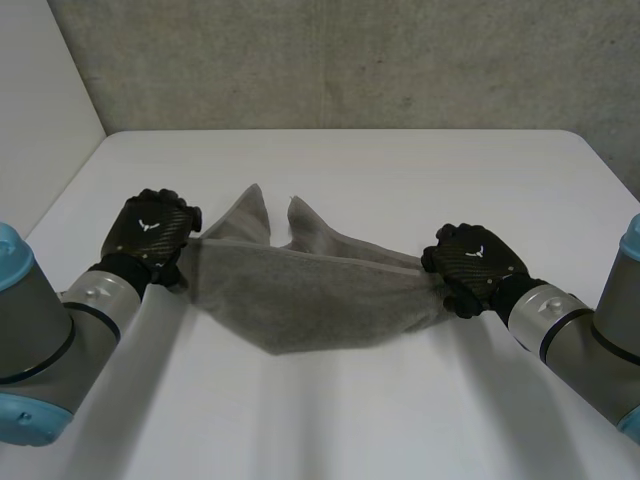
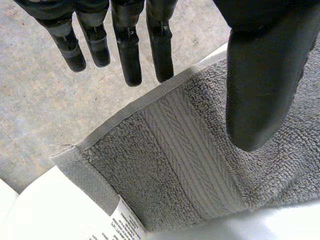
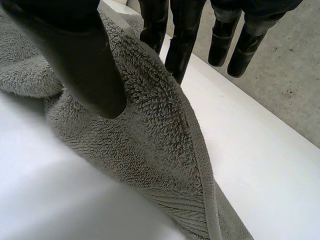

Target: Fold the towel.

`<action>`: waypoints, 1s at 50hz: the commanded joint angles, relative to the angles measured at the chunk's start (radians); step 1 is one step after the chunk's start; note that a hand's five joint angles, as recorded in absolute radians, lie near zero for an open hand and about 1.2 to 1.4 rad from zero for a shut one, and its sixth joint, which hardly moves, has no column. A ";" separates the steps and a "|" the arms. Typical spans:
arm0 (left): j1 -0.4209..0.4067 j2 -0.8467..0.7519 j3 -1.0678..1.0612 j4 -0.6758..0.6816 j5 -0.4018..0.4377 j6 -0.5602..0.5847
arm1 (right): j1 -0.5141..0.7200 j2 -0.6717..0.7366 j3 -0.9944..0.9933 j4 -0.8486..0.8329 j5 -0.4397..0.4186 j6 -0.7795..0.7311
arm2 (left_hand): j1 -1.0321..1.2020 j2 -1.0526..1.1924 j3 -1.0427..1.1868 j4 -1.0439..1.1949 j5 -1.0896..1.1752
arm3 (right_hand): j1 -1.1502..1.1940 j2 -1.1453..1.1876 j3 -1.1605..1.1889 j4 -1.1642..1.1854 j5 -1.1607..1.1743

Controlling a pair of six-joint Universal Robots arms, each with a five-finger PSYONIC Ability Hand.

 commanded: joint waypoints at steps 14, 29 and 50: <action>0.001 -0.084 0.049 -0.026 0.007 0.002 | -0.001 0.008 -0.008 0.006 -0.001 0.005 | 0.211 0.206 -0.051 -0.059 0.201 | -0.020 -0.046 -0.043 -0.076 -0.020; 0.028 -0.081 0.052 -0.037 0.001 0.000 | -0.032 0.030 -0.037 0.088 0.003 0.002 | 0.856 0.851 -0.051 -0.059 0.846 | -0.252 -0.278 -0.043 -0.076 -0.252; 0.108 -0.082 0.086 -0.068 0.002 -0.013 | -0.122 0.112 -0.086 0.096 -0.013 0.008 | 0.856 0.851 -0.051 -0.059 0.846 | 0.026 0.000 -0.043 -0.076 0.026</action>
